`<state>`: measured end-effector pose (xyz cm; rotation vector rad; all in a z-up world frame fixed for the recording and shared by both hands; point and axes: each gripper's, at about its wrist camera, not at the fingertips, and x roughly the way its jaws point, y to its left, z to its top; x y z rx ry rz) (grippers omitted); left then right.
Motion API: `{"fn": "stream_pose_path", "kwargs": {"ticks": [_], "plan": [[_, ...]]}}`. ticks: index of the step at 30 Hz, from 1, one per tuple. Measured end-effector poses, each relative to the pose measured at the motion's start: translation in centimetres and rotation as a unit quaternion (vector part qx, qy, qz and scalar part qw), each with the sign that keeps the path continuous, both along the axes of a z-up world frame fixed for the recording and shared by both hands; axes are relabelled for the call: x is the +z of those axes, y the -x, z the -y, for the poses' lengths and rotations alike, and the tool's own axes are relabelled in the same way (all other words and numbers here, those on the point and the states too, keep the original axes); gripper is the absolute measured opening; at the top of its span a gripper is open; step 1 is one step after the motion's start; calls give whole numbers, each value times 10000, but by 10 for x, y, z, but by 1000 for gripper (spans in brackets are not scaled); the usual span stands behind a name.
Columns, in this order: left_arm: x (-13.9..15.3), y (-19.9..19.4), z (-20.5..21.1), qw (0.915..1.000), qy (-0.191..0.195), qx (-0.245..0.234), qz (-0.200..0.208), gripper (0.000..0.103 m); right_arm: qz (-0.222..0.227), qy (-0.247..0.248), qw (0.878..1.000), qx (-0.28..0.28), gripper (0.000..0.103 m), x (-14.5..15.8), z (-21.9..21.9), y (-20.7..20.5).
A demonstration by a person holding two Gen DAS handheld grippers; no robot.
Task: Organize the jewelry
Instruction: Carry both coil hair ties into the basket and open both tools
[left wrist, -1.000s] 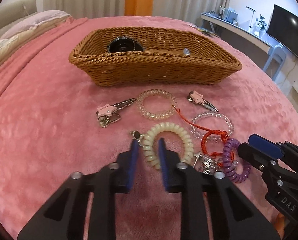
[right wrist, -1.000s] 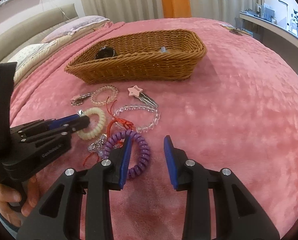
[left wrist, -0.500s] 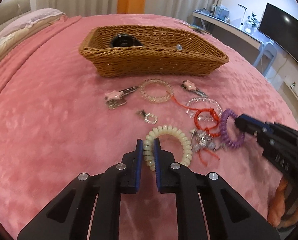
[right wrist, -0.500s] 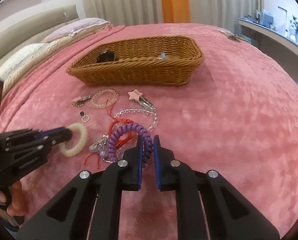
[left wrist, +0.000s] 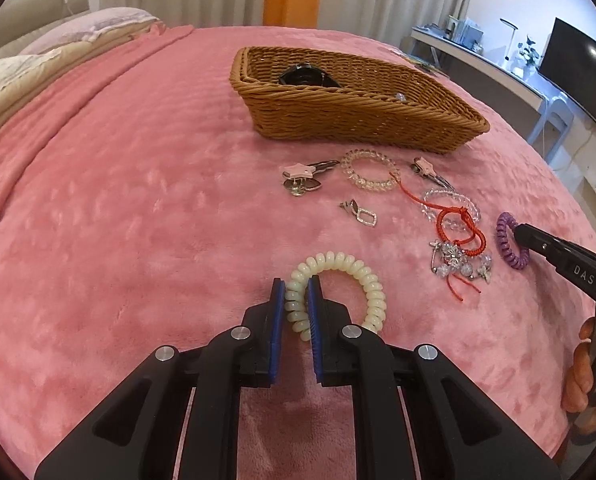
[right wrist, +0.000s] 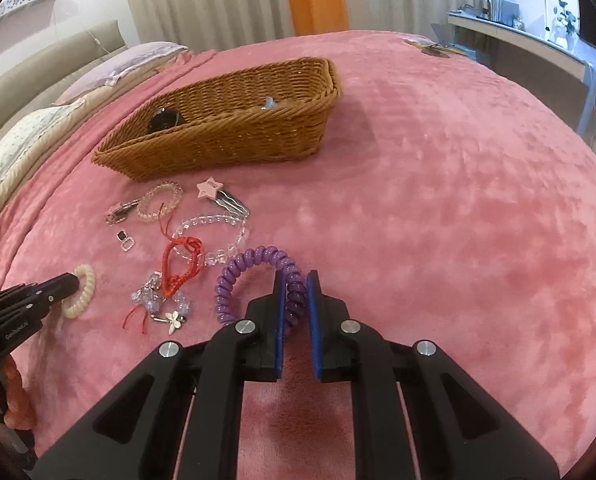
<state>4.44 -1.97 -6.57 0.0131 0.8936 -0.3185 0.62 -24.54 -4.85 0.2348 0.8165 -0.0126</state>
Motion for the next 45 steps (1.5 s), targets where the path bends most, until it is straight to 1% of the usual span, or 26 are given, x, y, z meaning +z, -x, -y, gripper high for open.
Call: {"fn": "stream_pose_path", "kwargs": {"ticks": [2, 5, 6, 7, 8, 9, 12, 14, 15, 16, 17, 18, 19, 22, 24, 27, 28, 30, 31, 35, 38, 40, 42, 45], "plan": [[0, 1, -2, 9999, 91, -54, -24, 17, 26, -20, 10000, 8, 9, 0, 0, 1], [0, 3, -2, 9998, 142, -105, 5, 21, 29, -22, 10000, 50, 12, 0, -2, 2], [0, 3, -2, 9998, 145, -114, 11, 23, 35, -34, 10000, 57, 16, 0, -1, 2], [0, 4, -1, 9998, 148, -117, 13, 30, 41, -66, 9999, 69, 21, 0, 0, 2], [0, 4, -1, 9998, 144, -112, 21, 38, 35, -83, 9999, 67, 23, -1, 0, 2], [0, 5, 0, 9999, 120, -98, 43, 41, 19, -104, 9999, 59, 28, -2, 1, 1], [-1, 7, 5, 9999, -51, -90, 117, 42, -57, -118, 9999, 90, 30, -4, 0, -2], [-1, 7, 8, 9997, -154, -98, 151, 40, -124, -71, 9997, 196, 32, -7, -4, -5], [-2, 8, 10, 9995, -239, -95, 175, 39, -187, 52, 9994, 287, 32, -8, -9, -8], [-2, 9, 13, 9992, -332, -110, 208, 30, -181, 171, 9993, 281, 32, -8, -13, -9], [-2, 10, 15, 9988, -419, -115, 230, 17, -172, 251, 9991, 297, 32, -8, -16, -8], [-2, 11, 19, 9981, -539, -111, 281, 14, -156, 291, 9989, 326, 27, -7, -18, -8], [-2, 12, 21, 9977, -586, -131, 316, 11, -138, 327, 9987, 358, 12, -6, -20, -8], [0, 14, 19, 9975, -562, -134, 397, 10, -62, 321, 9986, 420, 10, -5, -22, -5], [4, 16, 17, 9976, -471, -115, 490, 9, 106, 302, 9985, 441, 9, 0, -23, 0], [21, 26, 14, 9958, -271, -138, 868, 9, 412, 331, 9976, 448, 9, 11, -24, 9], [29, 30, 14, 9943, -172, -163, 1038, 9, 571, 347, 9967, 458, 9, 17, -26, 13], [44, 33, 16, 9925, -9, -197, 1206, 9, 771, 335, 9954, 451, 9, 27, -26, 18], [56, 35, 17, 9909, 73, -211, 1328, 9, 878, 251, 9949, 430, 9, 36, -25, 19], [103, 35, 21, 9826, 118, -239, 1838, 9, 1226, 133, 9917, 372, 9, 76, -21, 18], [137, 25, 26, 9769, 131, -220, 2119, 9, 1393, 265, 9891, 393, 9, 111, -23, 5], [157, 14, 28, 9733, 248, -209, 2272, 9, 1516, 505, 9866, 323, 9, 133, -27, -9], [168, 3, 33, 9718, 313, -166, 2332, 9, 1603, 535, 9850, 340, 9, 146, -27, -22], [176, -21, 38, 9705, 519, -136, 2352, 9, 1614, 527, 9852, 238, 9, 158, -25, -60]]}}
